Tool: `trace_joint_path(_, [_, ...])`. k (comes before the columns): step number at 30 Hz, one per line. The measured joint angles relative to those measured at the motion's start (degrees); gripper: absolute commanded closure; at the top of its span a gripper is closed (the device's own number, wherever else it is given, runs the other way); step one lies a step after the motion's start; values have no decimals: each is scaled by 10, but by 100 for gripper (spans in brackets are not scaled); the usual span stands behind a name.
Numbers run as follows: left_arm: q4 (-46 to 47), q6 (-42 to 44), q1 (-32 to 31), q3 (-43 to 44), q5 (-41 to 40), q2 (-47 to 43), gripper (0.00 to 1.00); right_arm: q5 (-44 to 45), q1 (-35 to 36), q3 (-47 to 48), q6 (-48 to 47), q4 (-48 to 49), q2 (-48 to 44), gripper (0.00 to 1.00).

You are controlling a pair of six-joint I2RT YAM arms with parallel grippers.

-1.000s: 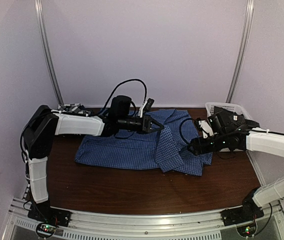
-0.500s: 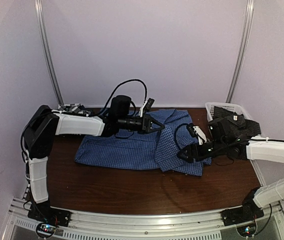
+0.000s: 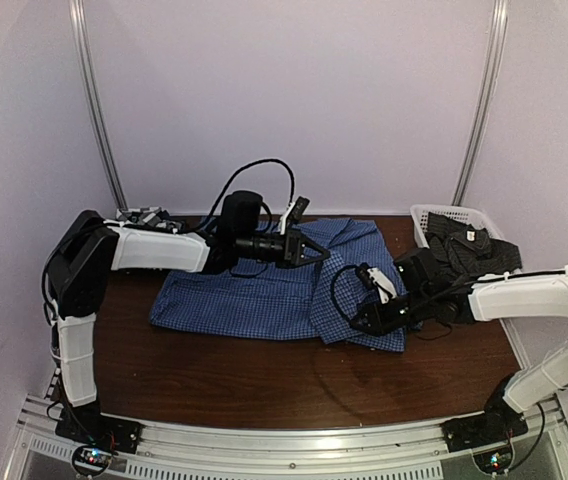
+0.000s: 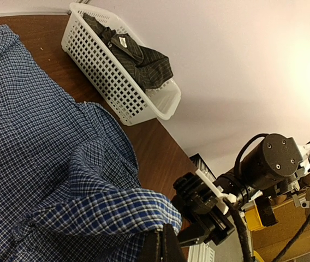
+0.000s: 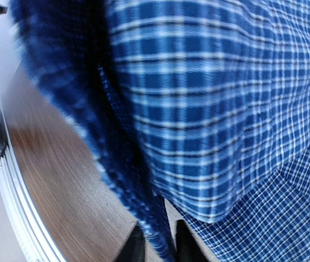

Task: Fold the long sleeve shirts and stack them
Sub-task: Pass from the left arm to the right

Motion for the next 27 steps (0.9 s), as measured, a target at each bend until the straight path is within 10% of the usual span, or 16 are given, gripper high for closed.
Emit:
trace_joint_path(11, [-8, 29, 7, 0, -16, 0, 90, 45, 2, 104, -4, -143, -64, 100])
trace_joint_path(27, [-36, 107, 13, 0, -40, 26, 56, 384, 1, 473, -70, -456, 79, 100])
